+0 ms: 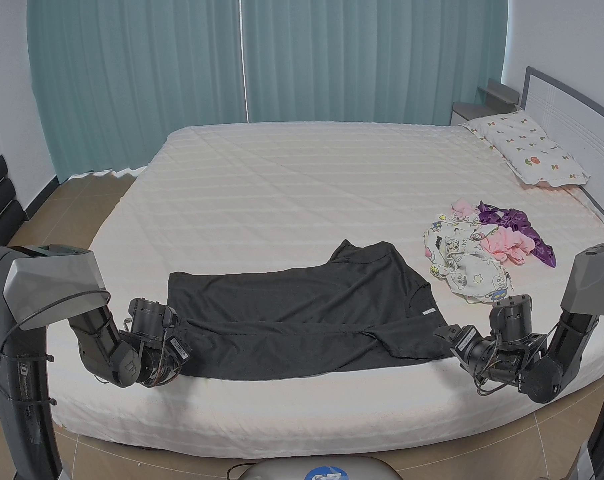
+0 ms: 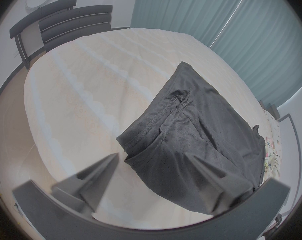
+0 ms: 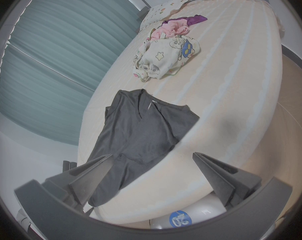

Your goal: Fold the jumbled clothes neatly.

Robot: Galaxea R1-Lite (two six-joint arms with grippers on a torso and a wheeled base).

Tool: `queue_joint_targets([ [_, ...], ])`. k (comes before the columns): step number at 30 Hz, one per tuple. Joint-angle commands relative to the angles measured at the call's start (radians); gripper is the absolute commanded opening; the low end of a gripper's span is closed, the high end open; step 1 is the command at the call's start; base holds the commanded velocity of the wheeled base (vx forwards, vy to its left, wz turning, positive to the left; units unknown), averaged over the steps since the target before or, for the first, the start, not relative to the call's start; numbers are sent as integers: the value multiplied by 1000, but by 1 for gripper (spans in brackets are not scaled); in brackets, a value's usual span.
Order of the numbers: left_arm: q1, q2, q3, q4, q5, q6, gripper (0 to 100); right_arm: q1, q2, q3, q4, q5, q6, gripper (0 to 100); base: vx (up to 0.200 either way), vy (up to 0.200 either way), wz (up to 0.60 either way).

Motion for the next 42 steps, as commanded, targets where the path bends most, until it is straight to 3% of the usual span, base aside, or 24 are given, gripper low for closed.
queue_joint_targets([
  [1,-3,25,-6,-5,4,-2,0,13,43,-1,1,-1,-1,100,0,0,0],
  [8,5,25,11,-88,4,-16,0,20,112,-27,2,-1,-4,100,0,0,0],
  [21,43,-2,34,-101,-28,-56,0,19,181,-213,93,-3,0,100,0,0,0],
  [25,43,-2,40,-103,-38,-57,0,22,226,-253,94,-61,-4,100,0,0,0],
  [35,43,-2,39,-103,-41,-59,0,32,241,-269,90,-77,2,100,0,0,0],
  [36,43,-2,39,-103,-41,-59,0,32,243,-271,88,-80,2,0,0,0,0],
  [42,43,-2,39,-103,-41,-59,0,36,290,-305,78,-161,2,0,0,0,0],
])
